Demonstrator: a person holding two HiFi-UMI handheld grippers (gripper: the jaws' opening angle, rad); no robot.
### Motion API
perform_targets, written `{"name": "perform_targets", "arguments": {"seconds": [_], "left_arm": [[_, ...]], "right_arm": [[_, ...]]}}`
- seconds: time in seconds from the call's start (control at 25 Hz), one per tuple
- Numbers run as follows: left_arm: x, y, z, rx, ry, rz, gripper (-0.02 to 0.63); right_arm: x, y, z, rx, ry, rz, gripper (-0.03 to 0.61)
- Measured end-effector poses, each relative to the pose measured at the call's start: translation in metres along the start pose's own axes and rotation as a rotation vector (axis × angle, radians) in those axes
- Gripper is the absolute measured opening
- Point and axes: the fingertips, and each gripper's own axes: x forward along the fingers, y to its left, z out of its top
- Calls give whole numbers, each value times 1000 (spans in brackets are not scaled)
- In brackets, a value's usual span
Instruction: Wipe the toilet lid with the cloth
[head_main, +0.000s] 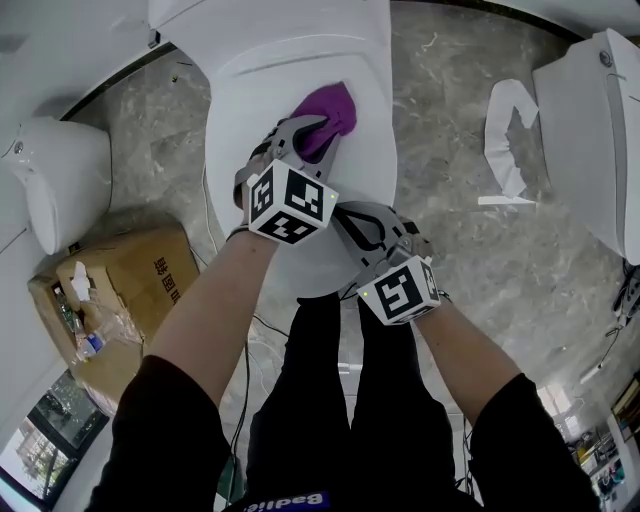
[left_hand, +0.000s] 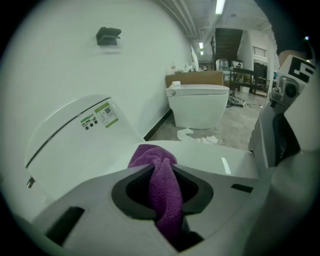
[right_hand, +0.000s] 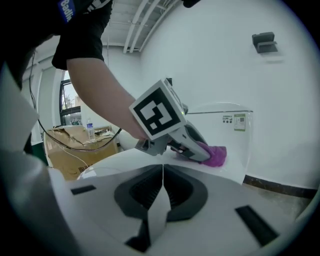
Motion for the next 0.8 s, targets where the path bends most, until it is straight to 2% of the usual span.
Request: {"name": "perform_targets", "arguments": {"seconds": [0.24, 0.44, 0.6, 0.8], "left_arm": [[17, -38, 25, 69, -31, -82, 80], [11, -50, 29, 105, -67, -103, 80], [-12, -52, 6, 100, -72, -102, 80], [-48, -43, -40, 63, -45, -48, 80]], "right_arm": [[-17, 6, -6, -4, -4, -6, 31], [-16, 13, -15, -1, -2, -32, 31], [-14, 23, -16, 14, 7, -58, 31], [-11, 40, -12, 8, 31, -76, 31]]}}
